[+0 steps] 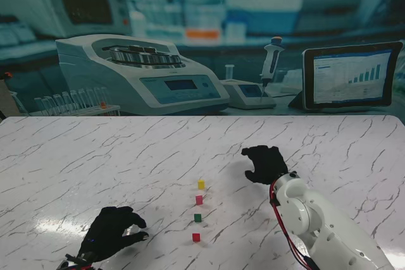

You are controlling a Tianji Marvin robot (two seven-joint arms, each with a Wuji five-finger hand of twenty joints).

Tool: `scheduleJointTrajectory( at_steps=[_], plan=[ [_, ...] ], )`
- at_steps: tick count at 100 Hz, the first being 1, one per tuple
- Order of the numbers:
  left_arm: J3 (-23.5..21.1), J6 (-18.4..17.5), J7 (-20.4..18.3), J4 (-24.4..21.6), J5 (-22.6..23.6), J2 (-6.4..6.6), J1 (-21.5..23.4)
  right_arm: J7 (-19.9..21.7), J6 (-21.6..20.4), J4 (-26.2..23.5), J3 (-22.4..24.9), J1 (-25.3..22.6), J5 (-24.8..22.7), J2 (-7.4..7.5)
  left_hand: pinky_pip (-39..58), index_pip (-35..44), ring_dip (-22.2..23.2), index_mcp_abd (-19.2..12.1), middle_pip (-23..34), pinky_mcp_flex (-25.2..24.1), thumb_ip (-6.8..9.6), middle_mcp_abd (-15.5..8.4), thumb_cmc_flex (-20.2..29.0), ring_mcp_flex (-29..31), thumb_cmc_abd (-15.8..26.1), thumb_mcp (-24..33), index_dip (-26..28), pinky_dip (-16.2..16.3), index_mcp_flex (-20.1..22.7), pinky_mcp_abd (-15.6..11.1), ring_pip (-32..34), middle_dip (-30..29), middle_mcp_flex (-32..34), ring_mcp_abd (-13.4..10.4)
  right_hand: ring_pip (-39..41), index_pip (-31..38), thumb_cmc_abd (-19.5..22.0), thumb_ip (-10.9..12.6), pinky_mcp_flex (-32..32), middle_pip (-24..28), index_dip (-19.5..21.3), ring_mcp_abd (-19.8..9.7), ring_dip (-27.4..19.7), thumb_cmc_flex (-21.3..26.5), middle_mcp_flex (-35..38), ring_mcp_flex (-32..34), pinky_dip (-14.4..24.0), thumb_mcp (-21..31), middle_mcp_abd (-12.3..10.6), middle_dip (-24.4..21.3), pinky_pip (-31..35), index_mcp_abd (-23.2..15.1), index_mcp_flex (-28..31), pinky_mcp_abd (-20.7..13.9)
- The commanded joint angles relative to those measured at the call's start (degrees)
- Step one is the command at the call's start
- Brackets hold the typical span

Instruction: Arrange dominoes in a row

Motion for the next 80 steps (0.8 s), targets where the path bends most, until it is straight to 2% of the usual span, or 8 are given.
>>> scheduleJointTrajectory(
  at_steps=[1, 21, 40, 58, 80],
  plan=[
    [0.4, -1.0, -0.7, -0.1, -0.1, -0.17, 0.0, 0.4, 0.7, 0.8, 0.4, 0.6, -0.2, 0.34, 1.6, -0.1, 0.6, -1.3, 0.4, -0.5, -0.61, -1.3, -0.2, 0.9, -0.9, -0.7, -0.3, 0.8, 0.4, 0.6, 0.1, 0.9, 0.4, -1.3, -1.2, -0.9, -0.1, -1.5, 0.2, -1.0, -0.8, -2.0, -0.8, -0.3, -2.0, -1.6, 1.0, 0.4, -1.1, -0.8, -1.1, -1.4, -2.0, 2.8],
    [0.9, -0.9, -1.1, 0.4, -0.4, -0.11, -0.7, 1.6, 1.7, 2.9, 0.7, 2.2, -1.0, 0.65, 1.6, -0.1, 0.6, -1.4, 0.5, -0.4, -0.64, -1.2, -0.1, 1.0, -1.0, -0.7, -0.2, 0.8, 0.4, 0.5, 0.2, 1.0, 0.5, -1.5, -1.0, -0.6, -0.4, -2.1, 0.9, -0.7, -1.1, -2.4, -1.0, -0.3, -2.5, -1.7, 1.9, 0.7, -1.8, -1.7, -2.1, -2.1, -2.4, 2.3],
    [1.2, -0.8, -1.3, 0.9, -0.8, -0.11, -1.1, 2.3, 2.1, 4.9, 0.5, 3.7, -2.7, 1.05, 1.7, 0.0, 0.6, -1.5, 0.6, -0.4, -0.70, -1.4, 0.1, 1.1, -1.1, -0.7, -0.2, 0.8, 0.4, 0.4, 0.3, 1.0, 0.5, -1.5, -0.7, -0.7, -0.7, -2.5, 1.7, -1.2, -1.4, -2.9, -1.2, 0.1, -3.5, -1.7, 2.5, 1.4, -3.5, -2.4, -2.6, -3.6, -3.2, 1.8],
    [1.5, -0.7, -1.5, 1.1, -1.1, -0.11, -1.4, 2.5, 2.2, 7.4, -0.5, 5.5, -2.8, 1.17, 1.7, 0.1, 0.6, -1.6, 0.6, -0.3, -0.75, -1.4, 0.1, 1.0, -1.1, -0.8, -0.2, 0.9, 0.3, 0.4, 0.3, 1.0, 0.5, -1.5, -0.4, -1.2, -1.3, -2.9, 2.5, -2.2, -2.0, -3.3, -1.4, 0.6, -4.0, -1.6, 3.0, 2.4, -4.7, -3.2, -2.8, -4.6, -3.8, 1.5],
    [1.2, -0.3, -1.9, 0.6, -1.1, -0.10, -1.0, 1.2, 2.2, 10.9, -2.9, 7.8, -1.7, 0.89, 1.8, 0.3, 0.6, -1.6, 0.7, -0.4, -0.78, -1.4, 0.2, 1.1, -1.1, -0.8, -0.2, 0.9, 0.4, 0.4, 0.3, 1.0, 0.6, -1.5, -0.1, -1.2, -1.6, -3.4, 2.8, -2.8, -2.5, -3.5, -1.6, 1.0, -4.4, -1.7, 3.4, 3.4, -5.1, -3.6, -2.7, -5.0, -4.1, 1.4]
  ],
)
